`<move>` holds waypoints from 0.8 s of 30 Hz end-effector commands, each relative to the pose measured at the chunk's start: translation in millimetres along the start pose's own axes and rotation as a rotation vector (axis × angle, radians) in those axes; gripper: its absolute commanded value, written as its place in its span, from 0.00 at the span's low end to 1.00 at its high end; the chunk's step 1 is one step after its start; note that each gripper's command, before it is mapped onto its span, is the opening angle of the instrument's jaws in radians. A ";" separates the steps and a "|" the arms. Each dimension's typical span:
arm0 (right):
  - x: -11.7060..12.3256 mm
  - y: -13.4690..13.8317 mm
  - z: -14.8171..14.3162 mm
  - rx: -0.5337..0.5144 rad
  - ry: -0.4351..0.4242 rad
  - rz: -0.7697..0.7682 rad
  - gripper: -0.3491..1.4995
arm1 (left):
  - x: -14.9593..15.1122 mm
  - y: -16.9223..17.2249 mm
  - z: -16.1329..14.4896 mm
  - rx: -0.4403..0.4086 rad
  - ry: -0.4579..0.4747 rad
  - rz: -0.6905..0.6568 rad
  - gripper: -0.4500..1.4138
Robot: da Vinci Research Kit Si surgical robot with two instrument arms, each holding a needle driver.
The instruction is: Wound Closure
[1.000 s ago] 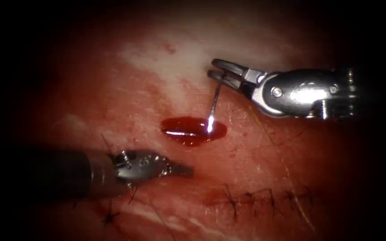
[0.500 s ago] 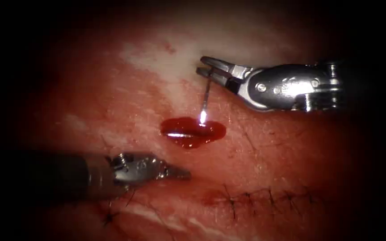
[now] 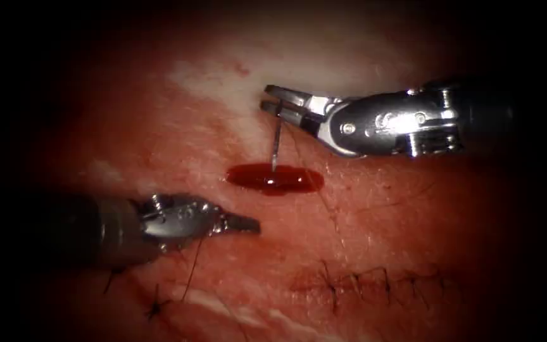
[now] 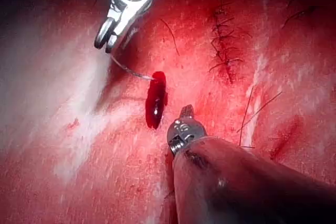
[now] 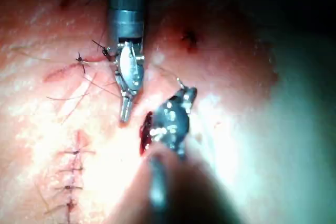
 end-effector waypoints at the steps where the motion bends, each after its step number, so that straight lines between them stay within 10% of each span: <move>1: -0.1 -0.3 0.3 -0.005 0.008 -0.003 0.00 | -0.3 0.1 0.7 0.000 0.003 0.000 0.07; 24: 0.2 0.2 -0.6 -0.019 0.017 -0.010 0.00 | -4.7 -2.2 5.2 0.004 0.008 0.036 0.01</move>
